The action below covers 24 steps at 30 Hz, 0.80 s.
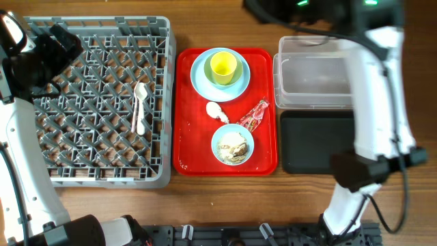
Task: Sort waste into correct bins and load items into the dishwasher rack
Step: 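Reach the right gripper to the tray and grasp the white tissue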
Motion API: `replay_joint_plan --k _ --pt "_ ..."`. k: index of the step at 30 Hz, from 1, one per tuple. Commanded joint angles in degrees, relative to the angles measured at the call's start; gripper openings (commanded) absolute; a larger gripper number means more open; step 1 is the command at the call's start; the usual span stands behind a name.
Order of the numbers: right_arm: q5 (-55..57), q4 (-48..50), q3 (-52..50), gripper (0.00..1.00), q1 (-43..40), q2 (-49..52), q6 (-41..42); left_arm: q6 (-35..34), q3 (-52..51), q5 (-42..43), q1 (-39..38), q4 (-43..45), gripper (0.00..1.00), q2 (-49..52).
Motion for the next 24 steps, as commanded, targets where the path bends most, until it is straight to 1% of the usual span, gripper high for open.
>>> replay_joint_plan --k 1,2,3,5,6,8,9,12,13,20,21,22,23,24 --pt "18.03 -4.35 0.66 0.24 13.31 7.3 -6.23 -0.31 0.59 0.5 0.26 0.15 1.0 0.02" --pt "25.53 -5.55 0.66 0.17 17.22 10.54 -6.47 -0.31 0.59 0.5 0.26 0.15 1.0 0.02" --pt "29.35 -5.79 0.66 0.17 19.8 13.38 -6.47 -0.31 0.59 0.5 0.26 0.15 1.0 0.02" --pt "30.45 -5.73 0.66 0.17 21.42 16.24 -6.38 -0.31 0.59 0.5 0.26 0.15 1.0 0.02" --pt "30.56 -5.7 0.66 0.17 21.86 18.38 -5.25 -0.31 0.59 0.5 0.26 0.15 1.0 0.02" --pt "30.69 -5.62 0.66 0.22 21.53 21.16 -4.28 -0.31 0.59 0.5 0.26 0.15 1.0 0.02" --pt "31.58 -5.57 0.66 0.23 21.16 22.62 -4.24 -0.31 0.59 0.5 0.26 0.17 1.0 0.02" --pt "32.65 -5.07 0.66 0.25 20.0 24.13 -4.31 -0.31 0.59 0.5 0.26 0.15 1.0 0.02" --pt "33.03 -4.7 0.61 0.27 18.97 24.46 -4.74 -0.31 0.59 0.48 0.26 0.15 1.0 0.02" --pt "33.0 -4.28 -0.15 0.28 15.96 24.52 -5.16 -0.31 0.59 0.5 0.26 0.15 1.0 0.02" --pt "32.68 -4.94 -0.13 0.28 15.08 24.35 -2.73 -0.31 0.59 0.5 0.26 0.15 1.0 0.02" --pt "27.21 -6.38 -0.13 0.27 14.01 24.13 -2.36 -0.31 0.59 0.5 0.26 0.15 1.0 0.02" --pt "21.38 -9.53 -0.13 0.3 13.42 23.98 -4.0 -0.31 0.59 0.5 0.26 0.15 1.0 0.02" --pt "20.94 -12.66 -0.15 0.31 13.44 23.98 -4.59 -0.31 0.59 0.5 0.26 0.15 1.0 0.02"
